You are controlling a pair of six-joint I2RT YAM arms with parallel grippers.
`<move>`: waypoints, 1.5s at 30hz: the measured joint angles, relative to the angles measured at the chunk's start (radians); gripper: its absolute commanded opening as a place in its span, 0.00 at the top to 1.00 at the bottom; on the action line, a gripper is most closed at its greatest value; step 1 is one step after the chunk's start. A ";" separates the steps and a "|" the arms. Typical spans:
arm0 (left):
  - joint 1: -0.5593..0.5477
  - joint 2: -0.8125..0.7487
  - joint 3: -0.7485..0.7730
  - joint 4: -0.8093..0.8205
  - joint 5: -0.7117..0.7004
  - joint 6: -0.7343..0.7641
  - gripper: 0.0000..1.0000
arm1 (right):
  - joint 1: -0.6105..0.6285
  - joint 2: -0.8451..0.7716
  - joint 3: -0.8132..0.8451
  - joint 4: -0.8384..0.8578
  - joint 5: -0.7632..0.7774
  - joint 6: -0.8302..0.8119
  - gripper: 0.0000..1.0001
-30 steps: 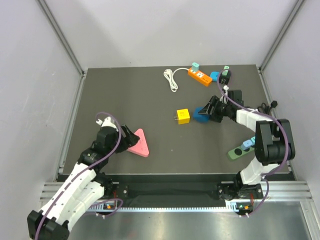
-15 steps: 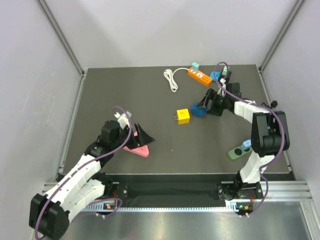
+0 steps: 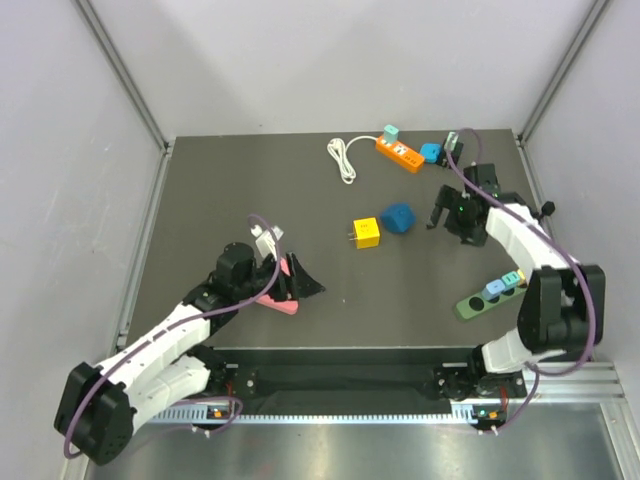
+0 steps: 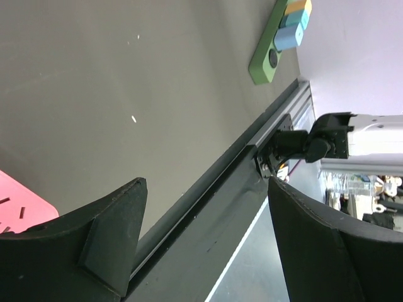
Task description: Pull the plug off the socket
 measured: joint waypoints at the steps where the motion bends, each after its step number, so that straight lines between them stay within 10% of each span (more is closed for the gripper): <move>1: -0.005 0.009 -0.005 0.007 0.003 0.001 0.19 | 0.000 -0.043 -0.032 -0.024 0.035 0.016 0.00; 11: -0.012 0.063 -0.022 0.075 0.021 0.018 0.20 | -0.002 -0.444 -0.291 -0.254 0.333 0.271 0.00; 22: -0.013 0.078 -0.029 0.101 0.039 0.022 0.20 | -0.005 -0.471 -0.439 -0.301 0.424 0.473 0.04; 45: -0.013 0.102 -0.029 0.100 0.039 0.020 0.21 | 0.085 -0.362 -0.507 -0.230 0.545 0.541 0.76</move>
